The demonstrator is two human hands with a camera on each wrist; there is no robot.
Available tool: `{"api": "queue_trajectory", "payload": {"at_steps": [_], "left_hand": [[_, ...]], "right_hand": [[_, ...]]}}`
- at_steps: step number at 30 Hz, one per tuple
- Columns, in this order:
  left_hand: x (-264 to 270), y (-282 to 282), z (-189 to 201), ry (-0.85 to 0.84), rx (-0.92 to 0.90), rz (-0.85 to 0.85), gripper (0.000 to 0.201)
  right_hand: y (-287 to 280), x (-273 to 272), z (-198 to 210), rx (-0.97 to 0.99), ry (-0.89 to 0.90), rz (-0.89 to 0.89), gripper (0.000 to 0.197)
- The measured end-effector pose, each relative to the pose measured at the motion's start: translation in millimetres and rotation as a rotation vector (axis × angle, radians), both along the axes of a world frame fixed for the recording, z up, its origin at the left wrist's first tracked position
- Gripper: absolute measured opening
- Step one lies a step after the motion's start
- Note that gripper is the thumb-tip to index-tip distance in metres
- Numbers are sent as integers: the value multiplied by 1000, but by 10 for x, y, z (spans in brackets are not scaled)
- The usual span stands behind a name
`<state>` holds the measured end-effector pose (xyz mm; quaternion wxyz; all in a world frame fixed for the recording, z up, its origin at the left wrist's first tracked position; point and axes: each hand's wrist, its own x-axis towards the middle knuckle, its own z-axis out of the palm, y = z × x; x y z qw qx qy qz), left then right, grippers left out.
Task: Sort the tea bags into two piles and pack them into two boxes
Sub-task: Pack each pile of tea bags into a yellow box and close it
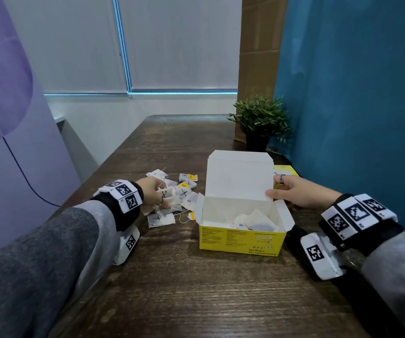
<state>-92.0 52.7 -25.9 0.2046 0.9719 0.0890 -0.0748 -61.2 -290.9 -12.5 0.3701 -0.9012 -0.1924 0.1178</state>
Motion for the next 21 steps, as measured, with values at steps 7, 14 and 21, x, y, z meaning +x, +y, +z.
{"api": "queue_trajectory", "payload": {"at_steps": [7,14,21], "left_hand": [[-185,-2,527,-148,-369,4,18],[-336,-927,849,-27,-701,-195,20],[-249,-1632,538,196,-751,-154,4]], "right_hand": [[7,6,13,-9,-4,11,14],[4,-18,23,3,-8,20,19],[29,-21,29,-60,-54,41,20]]}}
